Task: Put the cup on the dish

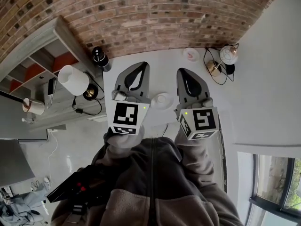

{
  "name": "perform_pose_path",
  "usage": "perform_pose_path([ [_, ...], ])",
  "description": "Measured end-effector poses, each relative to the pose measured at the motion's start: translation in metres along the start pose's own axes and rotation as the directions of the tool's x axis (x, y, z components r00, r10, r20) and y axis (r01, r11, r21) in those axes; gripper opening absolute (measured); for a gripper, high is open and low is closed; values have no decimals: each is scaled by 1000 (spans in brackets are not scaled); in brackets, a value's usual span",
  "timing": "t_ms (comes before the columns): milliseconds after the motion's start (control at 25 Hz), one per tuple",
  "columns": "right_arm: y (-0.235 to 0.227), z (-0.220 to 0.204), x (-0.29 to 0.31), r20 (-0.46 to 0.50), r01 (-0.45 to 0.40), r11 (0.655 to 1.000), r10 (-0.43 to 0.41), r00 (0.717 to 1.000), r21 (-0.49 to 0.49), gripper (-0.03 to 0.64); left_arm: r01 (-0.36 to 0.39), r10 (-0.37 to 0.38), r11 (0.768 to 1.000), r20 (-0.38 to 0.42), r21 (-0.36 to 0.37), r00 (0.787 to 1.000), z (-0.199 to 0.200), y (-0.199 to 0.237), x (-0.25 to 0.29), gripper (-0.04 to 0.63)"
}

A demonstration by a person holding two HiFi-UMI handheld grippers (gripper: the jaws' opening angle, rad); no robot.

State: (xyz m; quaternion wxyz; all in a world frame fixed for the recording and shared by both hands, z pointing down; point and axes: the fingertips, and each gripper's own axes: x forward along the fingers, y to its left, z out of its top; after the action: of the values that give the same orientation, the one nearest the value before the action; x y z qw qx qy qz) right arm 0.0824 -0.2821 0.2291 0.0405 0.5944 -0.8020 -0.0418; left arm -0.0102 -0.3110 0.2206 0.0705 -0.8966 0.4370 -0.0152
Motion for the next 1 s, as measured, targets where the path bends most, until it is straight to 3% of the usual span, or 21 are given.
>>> perform_pose_path([
  [280, -1, 18, 6, 32, 0, 999, 1, 999, -36, 3, 30, -30, 999, 15, 11, 999, 11, -1, 4, 6],
  [1000, 0, 44, 21, 108, -12, 997, 20, 994, -71, 3, -24, 21, 999, 83, 42, 996, 33, 25, 8, 6],
])
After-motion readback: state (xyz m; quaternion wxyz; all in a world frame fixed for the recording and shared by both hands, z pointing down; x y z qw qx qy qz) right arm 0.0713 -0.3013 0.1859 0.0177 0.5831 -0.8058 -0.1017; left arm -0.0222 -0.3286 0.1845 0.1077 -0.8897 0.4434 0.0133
